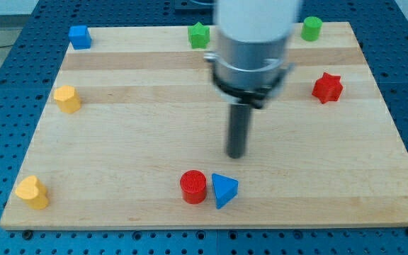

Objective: Put the yellow heart at the left side of the red circle

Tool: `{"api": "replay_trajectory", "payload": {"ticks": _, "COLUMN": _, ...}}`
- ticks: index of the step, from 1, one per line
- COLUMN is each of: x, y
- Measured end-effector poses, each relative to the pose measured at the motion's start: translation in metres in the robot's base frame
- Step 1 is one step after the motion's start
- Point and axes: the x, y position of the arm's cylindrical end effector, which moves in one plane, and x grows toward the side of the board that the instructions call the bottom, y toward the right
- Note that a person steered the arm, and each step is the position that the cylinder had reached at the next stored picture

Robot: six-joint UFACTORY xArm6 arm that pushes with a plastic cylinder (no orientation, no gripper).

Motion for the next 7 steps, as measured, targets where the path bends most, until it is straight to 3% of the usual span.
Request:
{"api": "replay_trajectory", "payload": {"ticks": 2, "x": -0.001, "y": -0.213}}
{"api": "replay_trajectory", "payload": {"ticks": 3, "x": 0.006, "y": -0.291}}
{"api": "replay_trajectory", "payload": {"ticks": 5, "x": 0.036, "y": -0.305}}
{"api": "replay_trajectory", "payload": {"ticks": 6, "x": 0.078, "y": -0.305}}
{"api": "replay_trajectory", "payload": {"ticks": 7, "x": 0.094, "y": -0.303}}
